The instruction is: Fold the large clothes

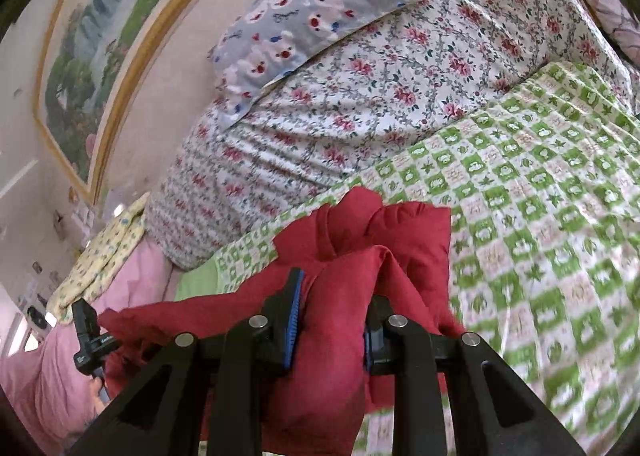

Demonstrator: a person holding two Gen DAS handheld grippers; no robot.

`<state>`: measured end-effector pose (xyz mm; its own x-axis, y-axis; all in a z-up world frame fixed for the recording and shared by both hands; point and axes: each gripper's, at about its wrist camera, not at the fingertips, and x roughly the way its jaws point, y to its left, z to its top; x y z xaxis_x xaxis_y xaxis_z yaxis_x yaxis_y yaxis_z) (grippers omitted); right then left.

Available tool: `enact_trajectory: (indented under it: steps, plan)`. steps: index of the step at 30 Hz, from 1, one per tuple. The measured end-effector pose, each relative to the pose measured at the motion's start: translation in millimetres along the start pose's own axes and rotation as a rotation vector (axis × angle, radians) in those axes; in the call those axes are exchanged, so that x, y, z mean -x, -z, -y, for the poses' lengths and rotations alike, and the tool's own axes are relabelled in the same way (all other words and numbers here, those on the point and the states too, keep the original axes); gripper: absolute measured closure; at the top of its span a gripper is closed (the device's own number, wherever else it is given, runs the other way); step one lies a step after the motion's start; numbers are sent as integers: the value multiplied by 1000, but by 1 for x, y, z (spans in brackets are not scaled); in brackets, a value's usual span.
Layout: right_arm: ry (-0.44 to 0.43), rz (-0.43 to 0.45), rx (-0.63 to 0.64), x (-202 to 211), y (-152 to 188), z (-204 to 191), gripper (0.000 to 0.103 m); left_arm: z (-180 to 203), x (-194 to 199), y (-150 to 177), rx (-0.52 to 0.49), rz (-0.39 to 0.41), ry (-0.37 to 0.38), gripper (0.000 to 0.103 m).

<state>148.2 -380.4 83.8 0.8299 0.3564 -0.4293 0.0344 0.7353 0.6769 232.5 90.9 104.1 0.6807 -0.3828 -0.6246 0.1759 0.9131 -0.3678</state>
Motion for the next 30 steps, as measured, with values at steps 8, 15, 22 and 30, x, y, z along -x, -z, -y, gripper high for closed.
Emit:
enact_trajectory:
  steps: [8,15,22,30]
  plan:
    - [52,-15,-71,-61,-32,31,79,-12,-64,-37,56,-44,-29,86]
    - [83,-15,-175,-114,-41,75,75,-20,-136,-55,60,-93,-74,85]
    - [134,-21,-211,-153,-44,102,75,-33,-190,-56,76,-112,-83,83]
    - [193,-3,-185,-182,-47,110,75,-37,-223,-57,79,-132,-121,82]
